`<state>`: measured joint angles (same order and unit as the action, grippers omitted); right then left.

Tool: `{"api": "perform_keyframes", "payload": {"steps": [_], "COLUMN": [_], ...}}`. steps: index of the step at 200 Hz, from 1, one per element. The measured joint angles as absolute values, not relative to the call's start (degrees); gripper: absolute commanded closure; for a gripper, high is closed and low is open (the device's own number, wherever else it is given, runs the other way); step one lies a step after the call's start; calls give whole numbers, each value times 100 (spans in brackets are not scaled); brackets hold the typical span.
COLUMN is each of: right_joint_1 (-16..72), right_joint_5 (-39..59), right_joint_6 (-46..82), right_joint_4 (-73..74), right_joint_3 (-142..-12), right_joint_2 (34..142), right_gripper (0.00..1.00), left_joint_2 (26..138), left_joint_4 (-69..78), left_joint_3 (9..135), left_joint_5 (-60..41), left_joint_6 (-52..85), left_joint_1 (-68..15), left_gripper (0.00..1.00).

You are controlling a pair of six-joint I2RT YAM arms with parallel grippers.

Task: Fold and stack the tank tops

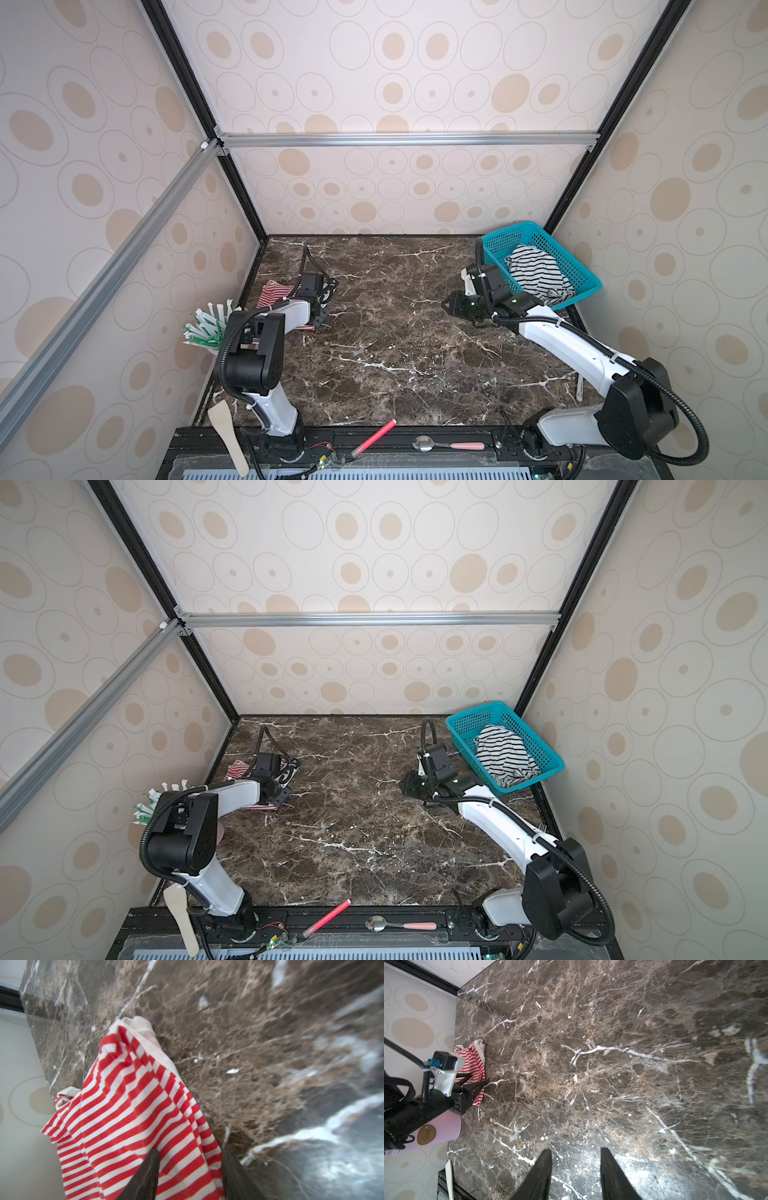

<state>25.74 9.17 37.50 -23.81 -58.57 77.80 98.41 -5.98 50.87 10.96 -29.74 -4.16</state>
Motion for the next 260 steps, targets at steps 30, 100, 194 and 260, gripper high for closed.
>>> {"api": "perform_keyframes", "payload": {"steps": [30, 100, 194, 260], "right_joint_1": [2279, 1793, 1793, 1793], "right_joint_5": [923, 1090, 1540, 1691], "right_joint_6": [3653, 3439, 3463, 3465], "right_joint_4": [-2523, -2755, -2591, -2403], "right_joint_3": [-6029, -6396, -6040, -5846], "right_joint_2": [7666, 7579, 7596, 7623], "right_gripper": [57, 56, 57, 57], "left_joint_2": [9889, 9428, 9832, 10335], "left_joint_4": [-661, -1173, -779, -821], "left_joint_3": [5164, 5214, 5577, 5913], "left_joint_5": [1144, 266, 1354, 1083], "left_joint_6": [-3009, -2912, -2486, -2333], "left_joint_1": [-320, -292, 86, 242], "left_gripper": [52, 49, 50, 51]}}
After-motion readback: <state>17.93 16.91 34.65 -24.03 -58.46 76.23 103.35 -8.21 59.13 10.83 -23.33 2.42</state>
